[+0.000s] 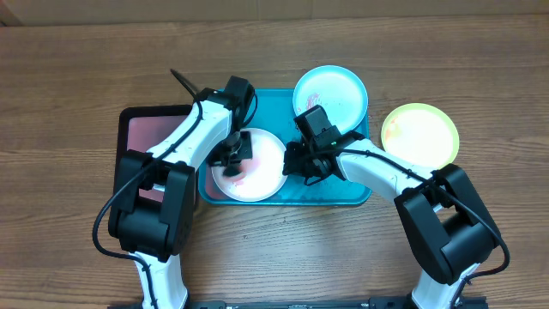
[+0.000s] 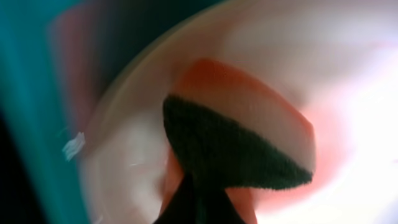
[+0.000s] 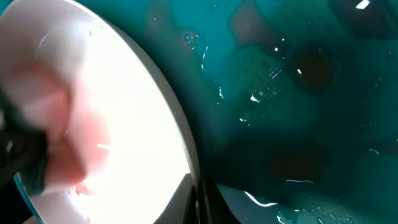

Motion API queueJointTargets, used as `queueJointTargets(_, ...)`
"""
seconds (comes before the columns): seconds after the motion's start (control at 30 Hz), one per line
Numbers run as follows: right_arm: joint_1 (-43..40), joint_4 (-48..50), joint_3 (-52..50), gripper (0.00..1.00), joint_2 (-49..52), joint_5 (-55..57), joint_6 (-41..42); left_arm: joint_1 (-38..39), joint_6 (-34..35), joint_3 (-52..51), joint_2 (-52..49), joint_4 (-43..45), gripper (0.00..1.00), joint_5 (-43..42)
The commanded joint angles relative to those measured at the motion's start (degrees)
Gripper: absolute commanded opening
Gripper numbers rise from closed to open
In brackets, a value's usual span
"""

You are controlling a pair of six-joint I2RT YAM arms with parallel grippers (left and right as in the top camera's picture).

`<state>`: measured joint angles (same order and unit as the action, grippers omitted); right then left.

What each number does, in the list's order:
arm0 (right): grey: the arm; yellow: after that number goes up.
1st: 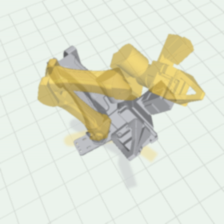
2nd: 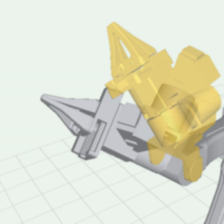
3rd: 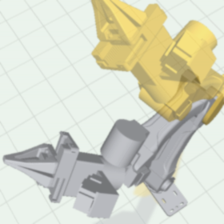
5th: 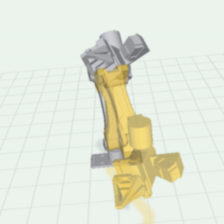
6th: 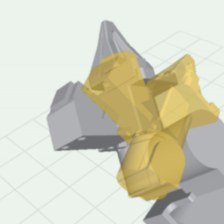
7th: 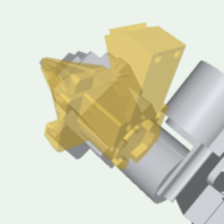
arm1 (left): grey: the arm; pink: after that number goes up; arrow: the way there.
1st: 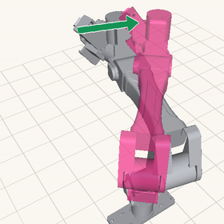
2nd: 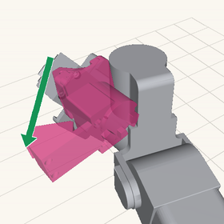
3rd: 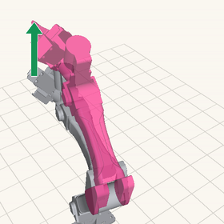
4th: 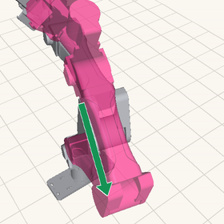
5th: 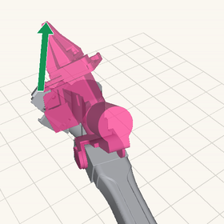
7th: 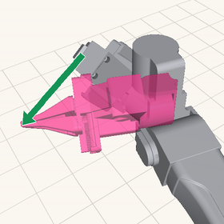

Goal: Clean dirty plates on tray and stack at the side
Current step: 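Scrub the white plate with the sponge while right gripper holds it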

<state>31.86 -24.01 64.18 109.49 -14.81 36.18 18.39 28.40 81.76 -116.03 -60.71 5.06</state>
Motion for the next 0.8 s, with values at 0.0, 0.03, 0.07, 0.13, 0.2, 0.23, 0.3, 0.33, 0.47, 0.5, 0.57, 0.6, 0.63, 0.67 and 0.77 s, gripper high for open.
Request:
queueJointTargets(0.0, -0.2, -0.4, 0.5, 0.04, 1.1, 0.6, 0.0, -0.3, 15.9, -0.2, -0.3, -5.2, 0.04, 10.1)
queueJointTargets(0.03, -0.3, -0.4, 0.5, 0.04, 1.1, 0.5, 0.0, -0.2, 15.7, -0.2, -0.3, -6.1, 0.04, 9.2)
queueJointTargets(0.07, -0.4, -0.5, 0.5, 0.04, 1.1, 0.5, 0.0, -0.1, 14.2, -0.2, -0.3, -6.7, 0.04, 7.7)
queueJointTargets(0.13, -0.5, -0.5, 0.5, 0.04, 1.1, 0.5, 0.0, 0.4, 8.3, -0.2, -0.3, -6.5, 0.04, 3.4)
queueJointTargets(0.2, -0.5, -0.5, 0.5, 0.04, 1.1, 0.5, 0.0, 1.2, -0.1, -0.2, -0.3, -4.9, 0.04, -3.0)
queueJointTargets(0.23, -0.5, -0.5, 0.5, 0.04, 1.1, 0.5, 0.0, 1.7, -4.7, -0.2, -0.3, -3.7, 0.04, -6.5)
queueJointTargets(0.3, -0.5, -0.5, 0.5, 0.04, 1.1, 0.5, 0.0, 2.8, -13.6, -0.2, -0.3, -1.3, 0.04, -13.7)
queueJointTargets(0.33, -0.5, -0.5, 0.5, 0.04, 1.1, 0.5, 0.0, 3.5, -17.2, -0.2, -0.3, -0.2, 0.04, -16.4)
queueJointTargets(0.47, -0.5, -0.5, 0.5, 0.04, 1.1, 0.4, 0.0, 5.9, -21.1, -0.3, -0.3, 3.8, 0.04, -17.5)
queueJointTargets(0.5, -0.5, -0.5, 0.5, 0.04, 1.1, 0.3, 0.0, 6.4, -21.1, -0.3, -0.4, 5.0, 0.04, -16.8)
queueJointTargets(0.57, -0.5, -0.5, 0.5, 0.04, 1.1, 0.2, 0.0, 7.1, -20.3, -0.3, -0.5, 6.7, 0.04, -15.0)
queueJointTargets(0.6, -0.5, -0.5, 0.5, 0.04, 1.1, 0.1, 0.0, 7.2, -18.0, -0.3, -0.6, 7.1, 0.04, -12.6)
queueJointTargets(0.63, -0.5, -0.5, 0.5, 0.04, 1.1, 0.1, 0.0, 7.2, -14.7, -0.3, -0.7, 7.0, 0.04, -9.1)
queueJointTargets(0.67, -0.5, -0.5, 0.5, 0.04, 1.1, 0.1, 0.0, 7.2, -11.0, -0.3, -0.7, 6.5, 0.04, -5.1)
queueJointTargets(0.77, -0.5, -0.5, 0.5, 0.04, 1.1, 0.1, 0.0, 7.0, 1.6, -0.3, -0.7, 2.0, 0.04, 8.3)
